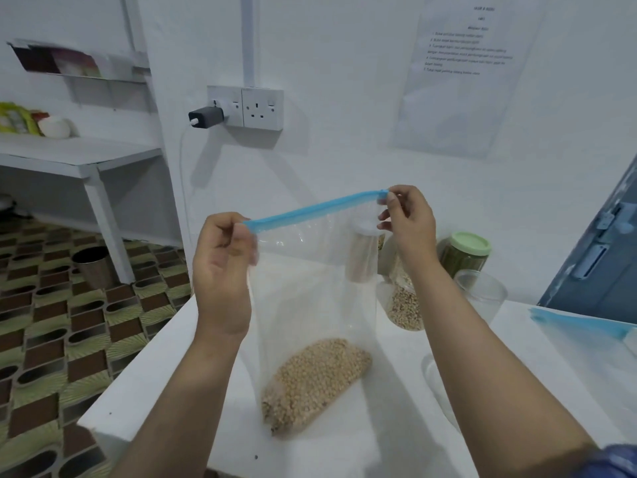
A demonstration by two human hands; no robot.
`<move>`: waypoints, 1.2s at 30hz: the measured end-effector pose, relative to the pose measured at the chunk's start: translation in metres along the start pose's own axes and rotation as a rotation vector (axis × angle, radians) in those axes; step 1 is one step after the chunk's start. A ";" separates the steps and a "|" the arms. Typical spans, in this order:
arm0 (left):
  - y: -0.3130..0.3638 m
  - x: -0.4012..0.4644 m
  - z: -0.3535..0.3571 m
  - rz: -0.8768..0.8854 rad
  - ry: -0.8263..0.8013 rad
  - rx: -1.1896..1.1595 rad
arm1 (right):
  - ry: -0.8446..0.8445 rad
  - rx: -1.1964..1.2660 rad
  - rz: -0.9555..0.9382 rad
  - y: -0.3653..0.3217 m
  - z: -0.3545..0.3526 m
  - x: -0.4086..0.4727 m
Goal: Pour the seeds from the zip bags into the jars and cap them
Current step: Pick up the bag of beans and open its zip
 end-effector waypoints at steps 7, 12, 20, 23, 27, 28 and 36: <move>-0.077 0.022 0.045 -0.517 -0.364 -0.058 | 0.167 0.083 0.066 0.008 -0.014 -0.029; -0.092 0.012 0.066 -0.553 -0.496 -0.054 | 0.157 0.022 0.076 -0.013 -0.003 -0.087; -0.053 -0.035 0.109 -0.538 -0.572 -0.138 | -0.144 0.174 0.275 -0.039 0.051 -0.152; -0.057 -0.034 0.119 -0.517 -0.447 -0.063 | -0.168 0.219 0.306 -0.052 0.052 -0.147; -0.059 -0.032 0.127 -0.594 -0.366 -0.158 | -0.214 0.297 0.336 -0.067 0.045 -0.137; -0.054 -0.030 0.128 -0.557 -0.374 -0.119 | -0.214 0.294 0.333 -0.070 0.041 -0.134; -0.041 -0.007 0.114 -0.313 -0.348 0.125 | -0.106 0.063 0.298 -0.073 0.014 -0.120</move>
Point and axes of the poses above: each hand's wrist, its own x-axis towards the middle knuckle, its own z-axis out of the palm, y = z × x, the point moved 9 cm from there along x, towards the middle knuckle, and after that the axes turned 9 degrees about x, right-handed, at the moved point
